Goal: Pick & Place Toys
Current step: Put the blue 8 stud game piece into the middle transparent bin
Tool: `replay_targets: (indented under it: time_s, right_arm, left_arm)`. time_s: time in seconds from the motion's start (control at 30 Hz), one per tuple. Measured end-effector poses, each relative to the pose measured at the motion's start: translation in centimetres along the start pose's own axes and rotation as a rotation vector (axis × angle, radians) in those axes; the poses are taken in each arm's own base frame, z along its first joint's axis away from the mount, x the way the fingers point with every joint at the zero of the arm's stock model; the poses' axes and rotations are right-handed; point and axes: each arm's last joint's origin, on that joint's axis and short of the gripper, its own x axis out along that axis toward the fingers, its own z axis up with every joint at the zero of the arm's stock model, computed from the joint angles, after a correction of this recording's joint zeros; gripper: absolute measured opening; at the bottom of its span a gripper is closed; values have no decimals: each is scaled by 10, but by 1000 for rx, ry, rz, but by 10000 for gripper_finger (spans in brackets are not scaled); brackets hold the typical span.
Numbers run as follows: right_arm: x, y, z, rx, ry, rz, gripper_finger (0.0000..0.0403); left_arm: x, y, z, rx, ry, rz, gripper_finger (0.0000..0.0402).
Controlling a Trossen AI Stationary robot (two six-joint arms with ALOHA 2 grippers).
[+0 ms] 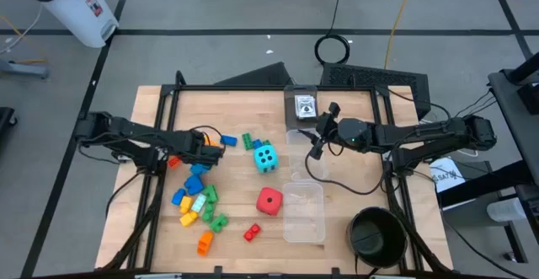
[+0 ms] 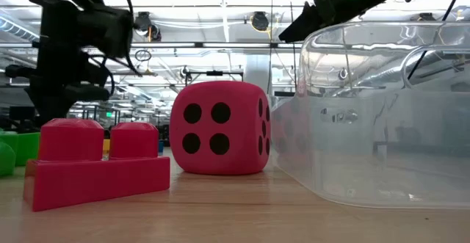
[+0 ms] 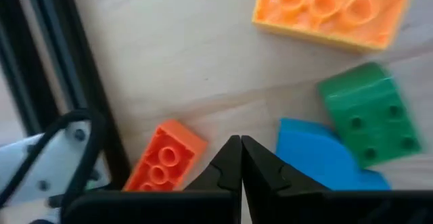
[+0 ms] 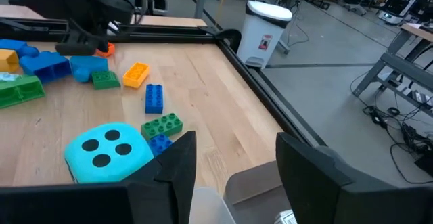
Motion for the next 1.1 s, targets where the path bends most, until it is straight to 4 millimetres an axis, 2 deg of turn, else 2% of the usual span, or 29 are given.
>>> replay_targets:
  time_s: [0.37, 0.63, 0.87, 1.1]
  right_arm:
    - [0, -2, 10, -78, -98, -17, 171]
    - [0, -1, 9, -103, -84, -15, 171]
    - [0, -1, 9, -101, -84, -15, 171]
    - [0, -1, 10, -97, -91, -15, 171]
  left_arm:
    - [-2, -3, 31, 136, 333, 273, 2]
    - [32, -21, 40, 169, 463, 391, 4]
    - [49, -36, 44, 215, 470, 297, 4]
    - [39, -46, 52, 263, 367, 141, 6]
